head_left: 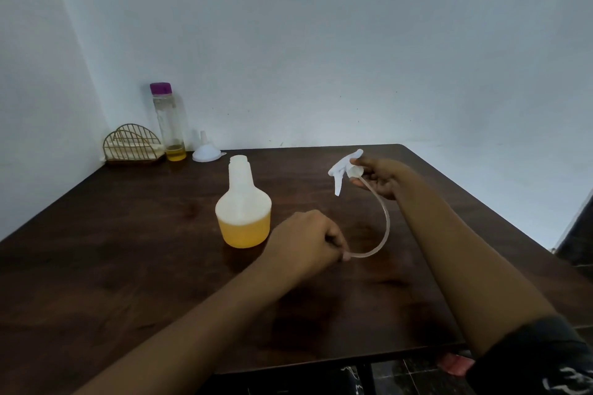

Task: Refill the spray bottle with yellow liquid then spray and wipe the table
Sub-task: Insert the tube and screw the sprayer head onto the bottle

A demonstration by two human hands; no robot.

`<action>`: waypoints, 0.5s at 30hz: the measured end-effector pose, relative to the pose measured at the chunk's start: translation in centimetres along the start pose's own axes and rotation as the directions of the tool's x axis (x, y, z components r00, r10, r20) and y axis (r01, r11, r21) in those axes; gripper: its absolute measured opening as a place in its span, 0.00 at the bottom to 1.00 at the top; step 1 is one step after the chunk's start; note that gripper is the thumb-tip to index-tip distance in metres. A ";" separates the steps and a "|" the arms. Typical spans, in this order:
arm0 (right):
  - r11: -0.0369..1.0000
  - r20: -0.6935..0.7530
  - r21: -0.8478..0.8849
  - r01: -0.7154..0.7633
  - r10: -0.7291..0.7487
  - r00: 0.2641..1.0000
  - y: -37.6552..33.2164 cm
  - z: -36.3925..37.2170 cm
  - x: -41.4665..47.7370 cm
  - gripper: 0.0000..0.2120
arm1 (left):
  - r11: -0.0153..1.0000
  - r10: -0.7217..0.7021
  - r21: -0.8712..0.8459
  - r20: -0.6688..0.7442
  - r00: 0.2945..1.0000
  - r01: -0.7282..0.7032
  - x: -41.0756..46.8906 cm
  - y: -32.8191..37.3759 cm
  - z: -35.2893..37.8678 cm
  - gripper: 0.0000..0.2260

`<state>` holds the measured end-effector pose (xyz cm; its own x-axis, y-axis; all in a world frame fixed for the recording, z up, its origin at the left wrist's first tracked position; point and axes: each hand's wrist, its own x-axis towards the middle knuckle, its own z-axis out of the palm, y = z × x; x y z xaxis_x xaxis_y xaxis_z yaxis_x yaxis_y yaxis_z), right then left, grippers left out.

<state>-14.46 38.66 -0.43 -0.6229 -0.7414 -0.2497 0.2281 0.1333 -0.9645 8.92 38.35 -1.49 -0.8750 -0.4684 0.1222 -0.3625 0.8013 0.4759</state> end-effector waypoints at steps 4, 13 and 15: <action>0.953 0.119 0.302 0.030 -0.069 0.990 -1.9 1.0 -0.8 0.07 | 0.964 -0.043 -0.265 -0.171 0.984 -0.004 -2.0 -1.7 -4.9 0.02; 0.816 0.197 0.568 0.109 -0.263 0.944 -5.5 6.1 -3.4 0.07 | 0.692 -0.319 -0.685 -0.572 0.756 -0.227 -3.4 -6.5 -11.4 0.04; 0.799 0.207 0.591 0.114 -0.286 0.936 -6.0 6.8 -3.4 0.10 | 0.750 -0.283 -0.608 -0.650 0.705 -0.260 -3.2 -7.2 -12.2 0.06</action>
<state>-8.59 35.90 6.79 -0.4931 -0.8679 0.0601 0.5535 -0.3663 -0.7479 18.23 29.55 5.32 -0.3056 -0.7989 0.5181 0.1510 0.4966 0.8548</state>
